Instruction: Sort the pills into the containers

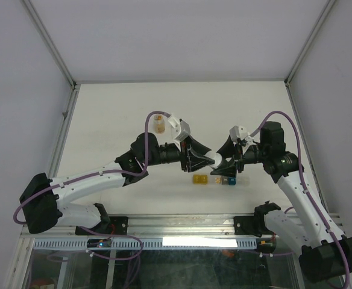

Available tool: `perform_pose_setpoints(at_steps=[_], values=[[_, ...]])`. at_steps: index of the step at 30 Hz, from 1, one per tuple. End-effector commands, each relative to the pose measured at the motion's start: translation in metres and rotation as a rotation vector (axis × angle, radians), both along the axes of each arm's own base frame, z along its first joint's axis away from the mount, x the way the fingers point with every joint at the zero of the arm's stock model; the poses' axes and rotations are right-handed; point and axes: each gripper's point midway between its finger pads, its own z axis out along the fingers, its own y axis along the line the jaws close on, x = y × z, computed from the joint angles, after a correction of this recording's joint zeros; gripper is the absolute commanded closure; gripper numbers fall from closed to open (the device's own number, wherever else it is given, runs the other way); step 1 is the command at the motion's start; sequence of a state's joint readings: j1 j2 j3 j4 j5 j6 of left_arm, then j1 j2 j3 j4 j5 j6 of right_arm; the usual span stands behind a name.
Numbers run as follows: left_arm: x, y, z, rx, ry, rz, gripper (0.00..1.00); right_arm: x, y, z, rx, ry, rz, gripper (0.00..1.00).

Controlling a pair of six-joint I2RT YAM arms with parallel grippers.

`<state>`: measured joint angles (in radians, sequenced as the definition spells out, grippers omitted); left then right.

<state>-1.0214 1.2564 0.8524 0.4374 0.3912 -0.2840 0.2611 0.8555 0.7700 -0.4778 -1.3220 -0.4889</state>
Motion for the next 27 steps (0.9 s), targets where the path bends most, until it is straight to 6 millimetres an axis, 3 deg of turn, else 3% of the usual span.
perform_pose_setpoints(at_steps=[1, 14, 27], values=[[-0.035, -0.003, -0.001, -0.029, -0.095, -0.200, 0.96, 0.008, 0.001, 0.016, 0.016, -0.076, -0.015, 1.00], [-0.044, 0.004, -0.008, -0.089, -0.259, -0.318, 0.98, 0.001, 0.001, 0.019, 0.038, -0.082, 0.019, 1.00], [-0.050, 0.004, -0.008, -0.181, -0.203, -0.334, 0.98, -0.003, 0.000, 0.021, 0.050, -0.097, 0.036, 1.00]])
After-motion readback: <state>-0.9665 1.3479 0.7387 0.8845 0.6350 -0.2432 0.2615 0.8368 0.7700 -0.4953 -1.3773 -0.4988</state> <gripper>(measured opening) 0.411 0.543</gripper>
